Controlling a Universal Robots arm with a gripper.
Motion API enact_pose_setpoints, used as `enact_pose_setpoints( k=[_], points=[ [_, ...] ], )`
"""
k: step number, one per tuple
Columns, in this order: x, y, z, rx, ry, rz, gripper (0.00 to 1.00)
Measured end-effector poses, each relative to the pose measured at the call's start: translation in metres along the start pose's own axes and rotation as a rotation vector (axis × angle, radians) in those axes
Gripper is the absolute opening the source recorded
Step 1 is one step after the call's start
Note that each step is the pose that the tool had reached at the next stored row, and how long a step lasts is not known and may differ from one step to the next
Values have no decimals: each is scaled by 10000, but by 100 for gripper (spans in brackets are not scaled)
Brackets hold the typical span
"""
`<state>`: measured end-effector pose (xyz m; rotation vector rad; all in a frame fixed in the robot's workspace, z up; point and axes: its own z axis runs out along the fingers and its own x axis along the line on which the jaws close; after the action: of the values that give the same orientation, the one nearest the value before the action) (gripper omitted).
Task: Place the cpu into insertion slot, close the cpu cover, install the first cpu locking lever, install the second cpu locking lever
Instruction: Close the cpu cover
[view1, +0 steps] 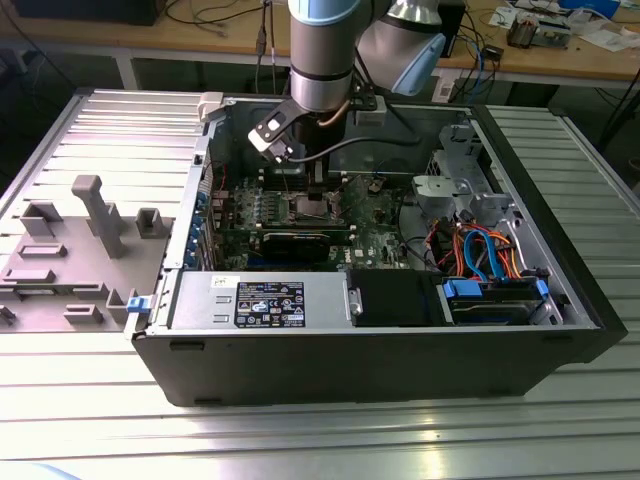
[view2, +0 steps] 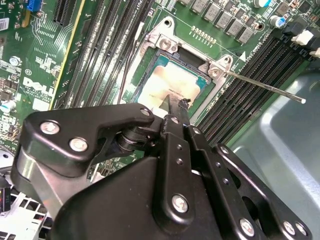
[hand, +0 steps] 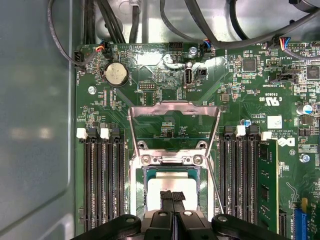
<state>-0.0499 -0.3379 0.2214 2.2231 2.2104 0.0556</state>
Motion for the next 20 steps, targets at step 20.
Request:
enact_pose_setpoints(
  k=[20],
  points=[
    [1, 1, -30, 0, -1, 0, 11]
  ],
)
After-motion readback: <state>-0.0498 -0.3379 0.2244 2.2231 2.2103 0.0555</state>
